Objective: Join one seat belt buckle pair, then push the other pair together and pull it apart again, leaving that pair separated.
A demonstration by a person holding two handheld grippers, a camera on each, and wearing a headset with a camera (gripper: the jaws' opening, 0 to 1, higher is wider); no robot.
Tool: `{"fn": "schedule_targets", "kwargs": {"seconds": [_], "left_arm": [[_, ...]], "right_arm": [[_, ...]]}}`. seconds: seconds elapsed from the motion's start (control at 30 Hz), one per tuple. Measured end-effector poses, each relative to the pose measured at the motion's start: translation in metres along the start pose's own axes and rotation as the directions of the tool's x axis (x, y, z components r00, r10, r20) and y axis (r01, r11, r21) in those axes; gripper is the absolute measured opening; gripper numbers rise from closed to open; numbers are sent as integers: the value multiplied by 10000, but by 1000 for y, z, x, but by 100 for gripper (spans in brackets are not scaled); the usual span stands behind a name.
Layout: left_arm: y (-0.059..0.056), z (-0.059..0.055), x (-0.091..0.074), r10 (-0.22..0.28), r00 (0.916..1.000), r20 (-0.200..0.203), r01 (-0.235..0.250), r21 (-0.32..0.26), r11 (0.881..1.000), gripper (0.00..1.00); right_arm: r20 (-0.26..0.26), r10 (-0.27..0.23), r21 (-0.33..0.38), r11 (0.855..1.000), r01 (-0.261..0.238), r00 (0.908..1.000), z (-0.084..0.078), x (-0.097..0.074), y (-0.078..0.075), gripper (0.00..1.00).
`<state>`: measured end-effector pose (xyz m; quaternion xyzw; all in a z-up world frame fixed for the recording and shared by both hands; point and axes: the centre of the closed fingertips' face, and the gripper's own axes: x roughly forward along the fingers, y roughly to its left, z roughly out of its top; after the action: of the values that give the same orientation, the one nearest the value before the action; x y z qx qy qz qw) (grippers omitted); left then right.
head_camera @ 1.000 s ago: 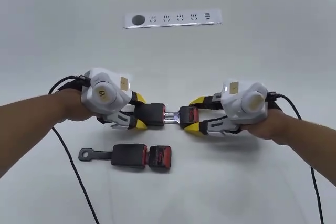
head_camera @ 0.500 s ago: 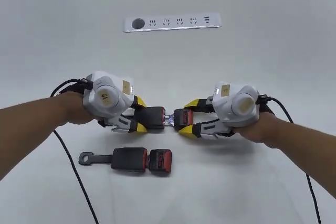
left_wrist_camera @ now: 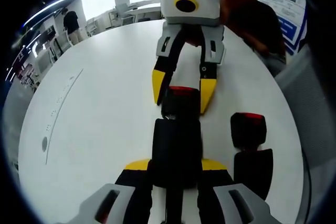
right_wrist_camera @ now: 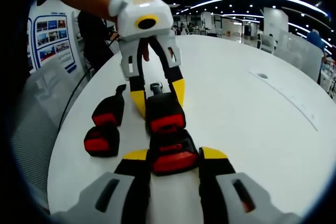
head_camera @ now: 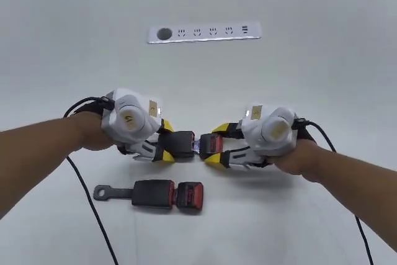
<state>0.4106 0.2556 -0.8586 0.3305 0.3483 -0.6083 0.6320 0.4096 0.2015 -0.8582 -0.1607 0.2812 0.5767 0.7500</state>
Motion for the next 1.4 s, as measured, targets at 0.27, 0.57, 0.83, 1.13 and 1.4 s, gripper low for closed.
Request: {"fn": "schedule_targets", "kwargs": {"seconds": [0.27, 0.57, 0.83, 1.13, 1.4], "left_arm": [[0, 0, 0, -13, 10000, -2, 13, -32, 10000, 33], [0, 1, 0, -67, 9999, -130, 68, 98, 9999, 34], [0, 0, 0, -142, 9997, -218, 147, 236, 9996, 34], [0, -1, 1, -197, 9993, -320, 207, 319, 9993, 34], [-1, -1, 1, -238, 9989, -411, 256, 421, 9988, 34]], "right_arm": [[-187, -131, 130, 9998, 133, 9997, 0, 1, 0, 36], [-374, -177, 174, 9997, 184, 9991, 1, 2, 1, 36], [-415, -203, 115, 9997, 208, 9989, 1, 2, 1, 36], [-435, -231, 102, 9997, 235, 9988, 1, 3, 1, 36], [-487, -260, 81, 9996, 265, 9985, 1, 3, 1, 36]]}}
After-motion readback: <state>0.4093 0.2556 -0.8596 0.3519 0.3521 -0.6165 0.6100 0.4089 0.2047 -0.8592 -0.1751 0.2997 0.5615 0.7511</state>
